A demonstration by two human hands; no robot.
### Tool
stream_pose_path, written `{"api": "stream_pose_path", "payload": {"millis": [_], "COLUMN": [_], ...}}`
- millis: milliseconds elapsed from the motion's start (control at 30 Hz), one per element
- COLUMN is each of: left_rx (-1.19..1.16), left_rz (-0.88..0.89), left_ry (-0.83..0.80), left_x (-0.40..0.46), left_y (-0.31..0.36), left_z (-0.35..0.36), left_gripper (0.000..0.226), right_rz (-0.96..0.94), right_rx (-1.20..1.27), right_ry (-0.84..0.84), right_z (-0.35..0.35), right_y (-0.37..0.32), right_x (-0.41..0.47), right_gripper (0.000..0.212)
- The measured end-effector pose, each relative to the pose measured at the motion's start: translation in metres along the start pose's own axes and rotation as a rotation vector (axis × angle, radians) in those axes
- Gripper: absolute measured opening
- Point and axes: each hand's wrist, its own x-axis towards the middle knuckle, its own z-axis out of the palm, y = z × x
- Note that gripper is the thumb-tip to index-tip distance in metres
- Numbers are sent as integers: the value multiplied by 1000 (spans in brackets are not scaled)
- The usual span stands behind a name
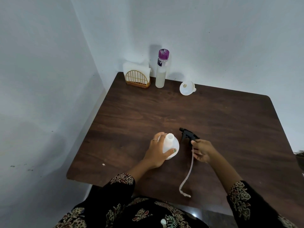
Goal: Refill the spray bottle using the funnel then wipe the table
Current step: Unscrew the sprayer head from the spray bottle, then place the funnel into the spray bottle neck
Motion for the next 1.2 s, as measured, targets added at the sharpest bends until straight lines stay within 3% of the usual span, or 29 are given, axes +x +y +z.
{"api": "stream_pose_path", "payload": {"millis": [367, 667, 1067, 1200], "left_rx": [-17, -26, 16, -24], "left_rz": [-7, 34, 111, 179], "left_ry": [-13, 72, 78, 74], "left_x": [-3, 22, 47, 48], "left_y": [2, 10, -12, -15], "left_z": [0, -17, -27, -35], "left_gripper": [65, 59, 62, 76], "right_rz": [-263, -393, -496, -573], "right_rx": [-149, -70, -160, -239], "right_ry": [209, 489, 505, 504], "right_z": [13, -10, -4, 4], "right_y": [36, 23, -27, -62], "right_x": [11, 8, 35, 52], "right_gripper": [32, 13, 17, 13]}}
